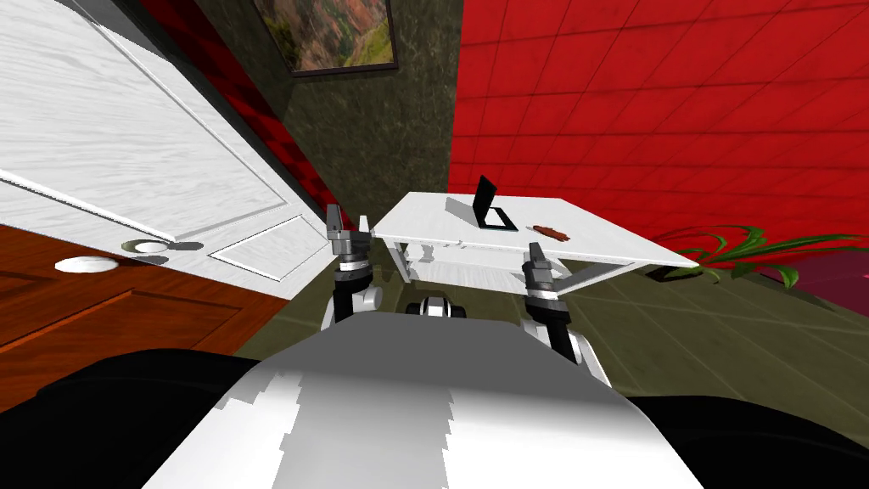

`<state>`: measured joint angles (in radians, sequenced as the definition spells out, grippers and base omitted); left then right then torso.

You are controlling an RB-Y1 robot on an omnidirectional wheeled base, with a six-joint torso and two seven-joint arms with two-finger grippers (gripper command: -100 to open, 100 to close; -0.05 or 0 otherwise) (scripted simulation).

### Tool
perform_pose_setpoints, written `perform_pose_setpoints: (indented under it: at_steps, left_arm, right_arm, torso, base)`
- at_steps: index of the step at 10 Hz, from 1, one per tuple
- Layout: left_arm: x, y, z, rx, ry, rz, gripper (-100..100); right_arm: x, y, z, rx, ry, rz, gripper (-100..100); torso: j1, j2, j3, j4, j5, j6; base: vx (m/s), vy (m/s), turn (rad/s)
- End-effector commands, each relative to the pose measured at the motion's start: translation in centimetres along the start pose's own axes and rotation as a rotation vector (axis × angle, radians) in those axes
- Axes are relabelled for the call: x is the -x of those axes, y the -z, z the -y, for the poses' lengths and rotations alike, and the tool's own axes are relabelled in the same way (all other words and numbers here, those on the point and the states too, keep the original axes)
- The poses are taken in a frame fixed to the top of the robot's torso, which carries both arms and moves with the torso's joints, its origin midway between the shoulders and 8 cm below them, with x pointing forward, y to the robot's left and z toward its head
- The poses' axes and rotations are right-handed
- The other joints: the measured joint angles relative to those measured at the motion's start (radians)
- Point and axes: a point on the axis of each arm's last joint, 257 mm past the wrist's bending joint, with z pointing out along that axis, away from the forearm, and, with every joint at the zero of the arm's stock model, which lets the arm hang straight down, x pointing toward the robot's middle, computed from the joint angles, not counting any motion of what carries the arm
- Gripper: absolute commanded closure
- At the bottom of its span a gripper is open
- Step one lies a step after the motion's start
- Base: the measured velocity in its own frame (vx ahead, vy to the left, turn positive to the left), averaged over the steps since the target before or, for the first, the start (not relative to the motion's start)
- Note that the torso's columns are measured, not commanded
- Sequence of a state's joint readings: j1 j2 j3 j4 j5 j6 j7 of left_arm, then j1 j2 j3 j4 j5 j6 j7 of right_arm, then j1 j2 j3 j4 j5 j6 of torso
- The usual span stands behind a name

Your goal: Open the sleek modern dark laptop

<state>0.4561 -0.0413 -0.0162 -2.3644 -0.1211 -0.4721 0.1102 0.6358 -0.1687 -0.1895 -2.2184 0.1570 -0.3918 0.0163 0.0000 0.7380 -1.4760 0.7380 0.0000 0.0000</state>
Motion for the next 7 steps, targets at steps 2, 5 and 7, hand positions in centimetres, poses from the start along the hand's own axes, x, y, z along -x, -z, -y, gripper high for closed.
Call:
perform_pose_setpoints:
  at_steps: [2, 5, 7]
  left_arm:
    - [0.0, 0.0, 0.0, 0.000, 0.000, 0.000, 0]
    - [0.0, 0.0, 0.0, 0.000, 0.000, 0.000, 0]
    - [0.0, 0.0, 0.0, 0.000, 0.000, 0.000, 0]
  right_arm:
    - [3.2, 3.1, 4.0, -0.127, 0.252, -0.051, -100]
    - [5.5, 5.5, 6.3, -0.211, 0.406, -0.090, -100]
    - [8.1, 7.7, 8.2, -0.287, 0.562, -0.132, -100]
  torso:
    - [0.000, 0.000, 0.000, 0.000, 0.000, 0.000]
    - [-0.001, 0.000, 0.000, 0.000, 0.000, 0.000]
    - [0.000, -0.001, 0.000, 0.000, 0.000, 0.000]
  base:
    - [0.022, 0.054, 0.265]
    - [0.021, 0.046, 0.174]
    - [0.034, 0.056, 0.304]
